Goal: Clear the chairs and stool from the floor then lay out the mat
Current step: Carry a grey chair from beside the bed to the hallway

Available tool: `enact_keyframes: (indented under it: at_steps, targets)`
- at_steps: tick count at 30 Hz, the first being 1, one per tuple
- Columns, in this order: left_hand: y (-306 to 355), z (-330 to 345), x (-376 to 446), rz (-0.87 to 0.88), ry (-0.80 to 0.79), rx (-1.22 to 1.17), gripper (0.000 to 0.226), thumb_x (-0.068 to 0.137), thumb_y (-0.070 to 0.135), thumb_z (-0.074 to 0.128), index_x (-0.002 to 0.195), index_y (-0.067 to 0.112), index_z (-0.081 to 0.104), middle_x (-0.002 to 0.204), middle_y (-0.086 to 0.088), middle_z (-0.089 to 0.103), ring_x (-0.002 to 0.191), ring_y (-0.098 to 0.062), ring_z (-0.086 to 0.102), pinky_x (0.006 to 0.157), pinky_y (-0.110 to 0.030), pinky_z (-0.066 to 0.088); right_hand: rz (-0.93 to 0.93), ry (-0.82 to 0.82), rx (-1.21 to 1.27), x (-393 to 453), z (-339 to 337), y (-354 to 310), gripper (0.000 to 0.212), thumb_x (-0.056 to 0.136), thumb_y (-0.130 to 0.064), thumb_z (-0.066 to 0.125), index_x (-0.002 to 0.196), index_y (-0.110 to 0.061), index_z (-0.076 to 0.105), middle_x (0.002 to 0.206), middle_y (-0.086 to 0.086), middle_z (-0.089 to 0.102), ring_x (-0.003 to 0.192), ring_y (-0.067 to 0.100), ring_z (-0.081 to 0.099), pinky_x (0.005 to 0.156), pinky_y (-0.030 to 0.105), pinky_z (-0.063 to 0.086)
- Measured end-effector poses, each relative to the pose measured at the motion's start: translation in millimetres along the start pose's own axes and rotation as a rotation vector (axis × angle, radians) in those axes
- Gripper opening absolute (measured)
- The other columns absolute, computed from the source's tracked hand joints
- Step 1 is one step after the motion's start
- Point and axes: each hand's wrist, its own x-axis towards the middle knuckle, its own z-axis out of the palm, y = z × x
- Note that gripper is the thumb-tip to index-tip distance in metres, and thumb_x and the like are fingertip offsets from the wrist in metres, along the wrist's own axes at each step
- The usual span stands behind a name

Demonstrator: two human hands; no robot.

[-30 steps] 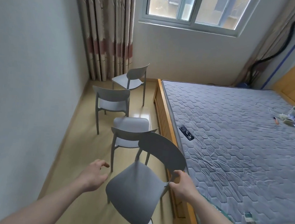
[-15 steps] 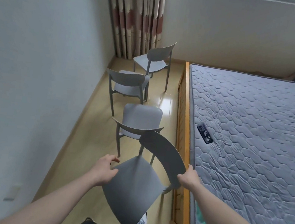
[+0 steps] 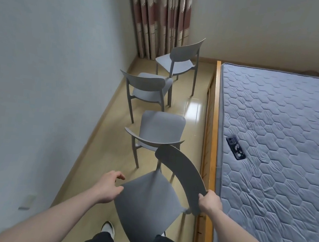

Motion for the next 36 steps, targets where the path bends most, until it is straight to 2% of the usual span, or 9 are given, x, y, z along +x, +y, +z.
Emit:
enact_keyframes:
  at_steps: [6, 11, 15, 18, 21, 24, 26, 31, 36]
  targets:
    - [5.7, -8.0, 15.6, 0.036, -0.017, 0.045, 0.036, 0.091, 0.030, 0.062, 0.127, 0.031, 0.059, 0.137, 0.007, 0.054, 0.122, -0.013, 0.054, 0.102, -0.031, 0.048, 0.057, 0.116, 0.012, 1.5, 9.1, 3.3, 0.018, 0.102, -0.031, 0.054, 0.113, -0.021, 0.066, 0.101, 0.001, 0.068, 0.085, 0.019, 0.069, 0.072, 0.032, 0.062]
    - [-5.6, -19.8, 26.5, 0.074, -0.042, 0.070, 0.036, 0.092, 0.030, 0.062, 0.128, 0.031, 0.059, 0.137, 0.008, 0.054, 0.121, -0.013, 0.054, 0.100, -0.030, 0.048, 0.100, 0.138, 0.001, -11.7, 20.3, 0.9, 0.015, 0.101, -0.026, 0.057, 0.113, -0.023, 0.066, 0.099, 0.000, 0.068, 0.083, 0.019, 0.067, 0.066, 0.028, 0.060]
    - [-23.3, -27.4, 32.9, 0.113, -0.085, 0.092, 0.038, 0.093, 0.029, 0.062, 0.131, 0.030, 0.058, 0.139, 0.008, 0.053, 0.123, -0.013, 0.054, 0.102, -0.029, 0.048, 0.164, 0.168, -0.013, -31.4, 30.2, -2.6, 0.015, 0.100, -0.023, 0.059, 0.113, -0.021, 0.065, 0.095, -0.001, 0.062, 0.078, 0.017, 0.060, 0.054, 0.020, 0.049]
    - [-42.2, -38.2, 38.8, 0.161, -0.117, 0.110, 0.038, 0.094, 0.029, 0.063, 0.131, 0.029, 0.058, 0.139, 0.009, 0.053, 0.122, -0.012, 0.055, 0.100, -0.027, 0.048, 0.242, 0.222, 0.014, -48.1, 47.9, -2.3, 0.018, 0.099, -0.023, 0.061, 0.116, -0.019, 0.067, 0.095, 0.000, 0.062, 0.081, 0.018, 0.062, 0.066, 0.026, 0.059]
    - [-69.4, -53.0, 45.2, 0.227, -0.162, 0.150, 0.039, 0.093, 0.031, 0.063, 0.132, 0.031, 0.057, 0.139, 0.011, 0.053, 0.122, -0.011, 0.055, 0.101, -0.028, 0.049, 0.353, 0.273, 0.086, -70.5, 70.5, -7.0, 0.026, 0.101, -0.024, 0.058, 0.123, -0.017, 0.068, 0.107, 0.009, 0.070, 0.090, 0.027, 0.065, 0.073, 0.031, 0.056]
    - [-102.0, -65.9, 52.0, 0.308, -0.216, 0.235, 0.038, 0.093, 0.032, 0.061, 0.130, 0.031, 0.057, 0.139, 0.010, 0.054, 0.123, -0.012, 0.055, 0.103, -0.029, 0.048, 0.488, 0.314, 0.137, -99.2, 96.9, -10.0, 0.033, 0.101, -0.026, 0.057, 0.131, -0.016, 0.066, 0.126, 0.019, 0.068, 0.114, 0.038, 0.063, 0.090, 0.038, 0.051]
    - [-124.1, -75.0, 55.6, 0.346, -0.257, 0.292, 0.039, 0.093, 0.031, 0.060, 0.131, 0.029, 0.058, 0.138, 0.008, 0.055, 0.125, -0.013, 0.054, 0.104, -0.028, 0.046, 0.577, 0.348, 0.171, -123.0, 118.8, -9.9, 0.035, 0.101, -0.027, 0.056, 0.133, -0.016, 0.065, 0.131, 0.020, 0.065, 0.120, 0.040, 0.059, 0.098, 0.042, 0.049]
    - [-163.9, -86.4, 58.0, 0.388, -0.295, 0.389, 0.042, 0.090, 0.028, 0.059, 0.132, 0.027, 0.060, 0.138, 0.007, 0.057, 0.127, -0.014, 0.054, 0.105, -0.028, 0.045, 0.705, 0.342, 0.284, -190.6, 171.4, -16.5, 0.034, 0.101, -0.029, 0.054, 0.129, -0.014, 0.067, 0.131, 0.020, 0.065, 0.121, 0.040, 0.060, 0.099, 0.038, 0.047]
    - [-173.2, -55.1, 30.4, 0.447, -0.384, 0.412, 0.043, 0.090, 0.030, 0.057, 0.132, 0.026, 0.059, 0.139, 0.007, 0.057, 0.127, -0.014, 0.054, 0.106, -0.027, 0.044, 0.813, 0.352, 0.427, -247.5, 223.9, -20.4, 0.029, 0.101, -0.028, 0.056, 0.121, -0.013, 0.072, 0.126, 0.018, 0.068, 0.119, 0.040, 0.060, 0.098, 0.036, 0.046]
